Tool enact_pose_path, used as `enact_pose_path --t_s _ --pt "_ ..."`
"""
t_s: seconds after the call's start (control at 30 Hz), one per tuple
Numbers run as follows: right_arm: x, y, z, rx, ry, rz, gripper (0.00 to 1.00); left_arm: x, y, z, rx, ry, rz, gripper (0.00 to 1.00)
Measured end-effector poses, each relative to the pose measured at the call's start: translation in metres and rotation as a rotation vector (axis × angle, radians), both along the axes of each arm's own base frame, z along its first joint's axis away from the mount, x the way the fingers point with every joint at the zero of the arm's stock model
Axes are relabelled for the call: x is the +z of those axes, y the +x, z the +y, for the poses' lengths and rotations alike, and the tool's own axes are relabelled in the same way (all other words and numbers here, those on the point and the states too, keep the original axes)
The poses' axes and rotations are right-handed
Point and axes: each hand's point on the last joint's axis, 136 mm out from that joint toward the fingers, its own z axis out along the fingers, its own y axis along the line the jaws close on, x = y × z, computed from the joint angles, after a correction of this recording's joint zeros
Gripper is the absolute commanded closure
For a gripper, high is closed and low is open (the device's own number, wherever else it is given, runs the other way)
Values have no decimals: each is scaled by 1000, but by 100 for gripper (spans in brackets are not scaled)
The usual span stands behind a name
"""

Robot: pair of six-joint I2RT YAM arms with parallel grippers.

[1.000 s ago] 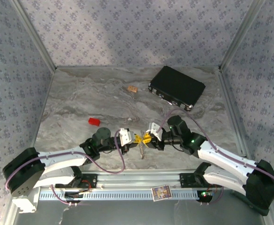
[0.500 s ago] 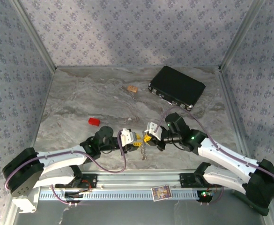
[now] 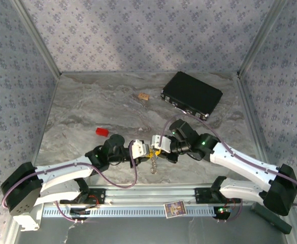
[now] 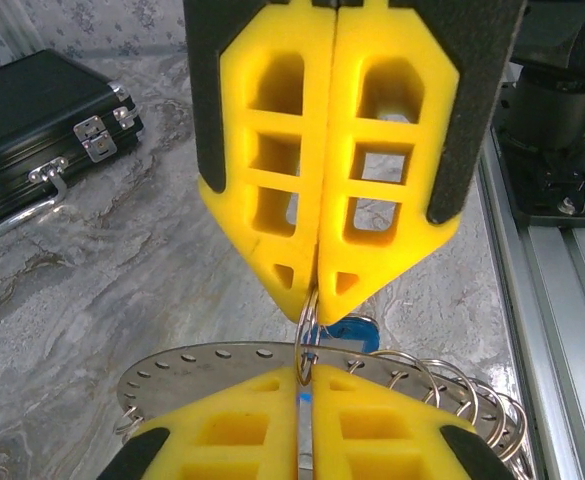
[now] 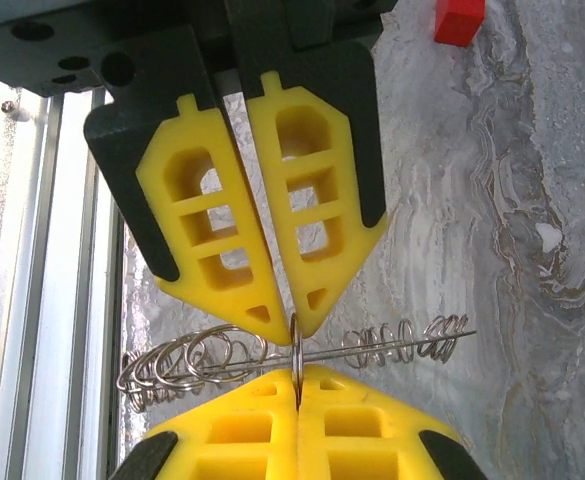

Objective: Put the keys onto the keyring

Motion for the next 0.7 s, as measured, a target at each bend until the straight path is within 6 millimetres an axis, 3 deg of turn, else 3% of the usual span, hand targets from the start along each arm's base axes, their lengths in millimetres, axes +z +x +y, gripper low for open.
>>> enact_pose_path --t_s 0.17,0.27,0.3,0.43,0.7 --pt "1 -3 3 17 -8 -6 100 1 -2 -1 -11 -5 2 87" --pt "1 -4 4 21 -8 -6 100 3 -3 -2 -16 -15 4 95" --pt "1 -4 3 21 -8 -7 93 3 -3 -2 -17 -18 10 100" --pt "7 -1 2 -3 57 -4 68 8 -3 -3 -15 -45 8 100" --pt "-1 2 -7 -74 264 63 64 -1 -5 1 10 -111 47 100"
